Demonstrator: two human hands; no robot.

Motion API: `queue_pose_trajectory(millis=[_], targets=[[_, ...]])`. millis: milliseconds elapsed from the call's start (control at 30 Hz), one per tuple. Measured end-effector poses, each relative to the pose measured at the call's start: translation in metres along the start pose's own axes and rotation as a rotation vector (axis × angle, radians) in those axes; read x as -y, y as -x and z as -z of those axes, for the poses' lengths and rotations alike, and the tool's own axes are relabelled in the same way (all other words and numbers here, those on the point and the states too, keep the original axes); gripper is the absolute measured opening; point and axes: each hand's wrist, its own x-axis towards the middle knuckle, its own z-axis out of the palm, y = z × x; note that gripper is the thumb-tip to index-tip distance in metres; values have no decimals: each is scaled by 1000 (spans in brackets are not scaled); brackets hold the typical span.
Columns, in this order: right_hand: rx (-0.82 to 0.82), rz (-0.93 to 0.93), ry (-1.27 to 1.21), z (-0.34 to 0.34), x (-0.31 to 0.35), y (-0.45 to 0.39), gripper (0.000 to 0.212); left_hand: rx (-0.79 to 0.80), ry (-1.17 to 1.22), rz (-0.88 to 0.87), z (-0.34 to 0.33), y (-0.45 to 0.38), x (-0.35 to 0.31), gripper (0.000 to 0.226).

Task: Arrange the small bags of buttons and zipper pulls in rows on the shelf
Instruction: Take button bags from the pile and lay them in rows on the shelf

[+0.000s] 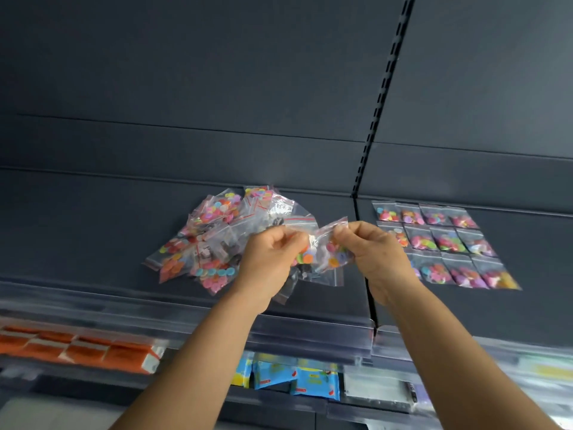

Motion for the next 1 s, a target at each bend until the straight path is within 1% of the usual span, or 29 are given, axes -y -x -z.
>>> queue_pose_trajectory(millis=[167,300,433,500,633,767,833,900,1000], targets=[[-28,37,17,53,-4,12,10,39,11,3,-49,8,-3,13],[-110,39,84,96,-8,19,18,46,-11,44,-86,14,-3,18],[-178,-18,68,131,-15,21,14,52,-49,66,-115,17,-1,9],[-189,-41,67,144,-20,21,14,59,-95,62,-126,18,1,9],[-183,-65,169,158,-30,21,14,69,-179,84,-146,21,6,7],[-154,-51,312,162,-36,20,20,83,-316,57,-157,23,13,10],[-131,-30,314,163,-37,21,21,99,-352,45,-161,24,15,12],[-110,-14,265,163,-38,21,19,104,-355,47,-164,24,15,14],[-112,10,209,161,-40,21,15,107,-314,66,-169,24,11,16]])
